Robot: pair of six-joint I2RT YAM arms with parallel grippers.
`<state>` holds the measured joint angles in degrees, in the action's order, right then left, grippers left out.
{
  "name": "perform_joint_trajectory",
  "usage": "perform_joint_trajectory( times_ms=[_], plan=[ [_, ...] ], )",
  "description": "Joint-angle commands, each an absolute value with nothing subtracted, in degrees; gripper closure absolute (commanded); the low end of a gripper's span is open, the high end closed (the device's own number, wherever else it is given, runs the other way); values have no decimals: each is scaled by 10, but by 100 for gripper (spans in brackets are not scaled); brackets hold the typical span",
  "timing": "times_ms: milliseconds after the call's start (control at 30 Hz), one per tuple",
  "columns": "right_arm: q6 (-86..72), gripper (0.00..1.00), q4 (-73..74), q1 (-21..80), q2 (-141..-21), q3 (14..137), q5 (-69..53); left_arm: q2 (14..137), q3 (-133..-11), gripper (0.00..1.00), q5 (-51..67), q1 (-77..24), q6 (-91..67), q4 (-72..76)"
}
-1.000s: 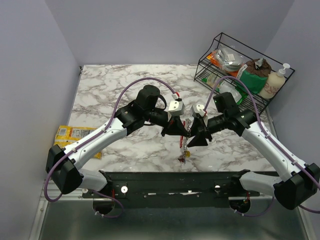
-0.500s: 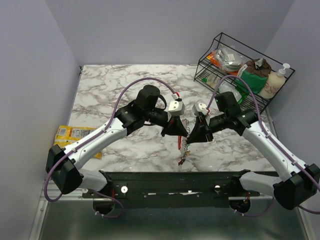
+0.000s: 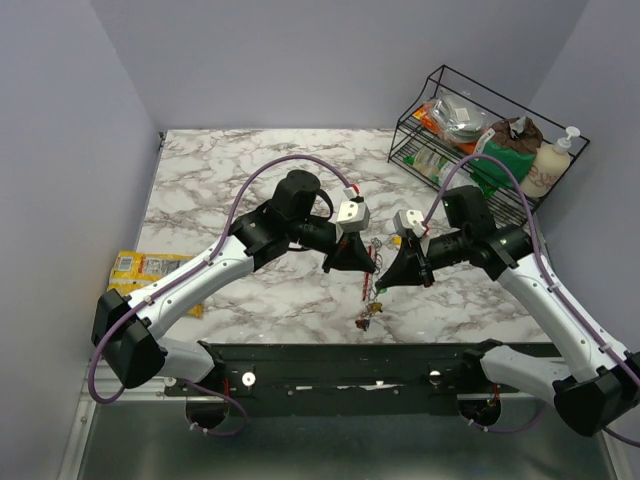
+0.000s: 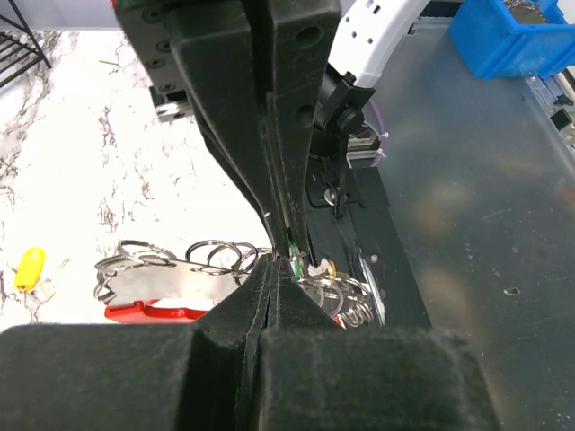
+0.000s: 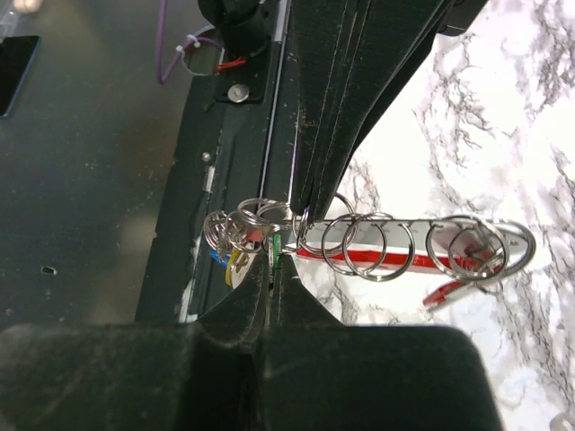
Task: Remove the keys from the keyring
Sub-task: Remove the key from the keyring.
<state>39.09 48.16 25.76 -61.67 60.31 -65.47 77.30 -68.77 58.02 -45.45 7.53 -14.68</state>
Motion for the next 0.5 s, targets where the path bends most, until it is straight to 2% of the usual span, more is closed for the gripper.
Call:
perform_joint_trajectory(
  times_ms=[0,133,467],
  plan=[
    [398,99,536,253,-605,639,-598,765,-689,100,565,-454,80,-129],
    [410,99,568,254,-604,659,-555,764,-686,100,553,-454,76,-122],
    [356,99,539,255,-564,694,-395,765,-682,100,542,-453,75,-119]
  ],
)
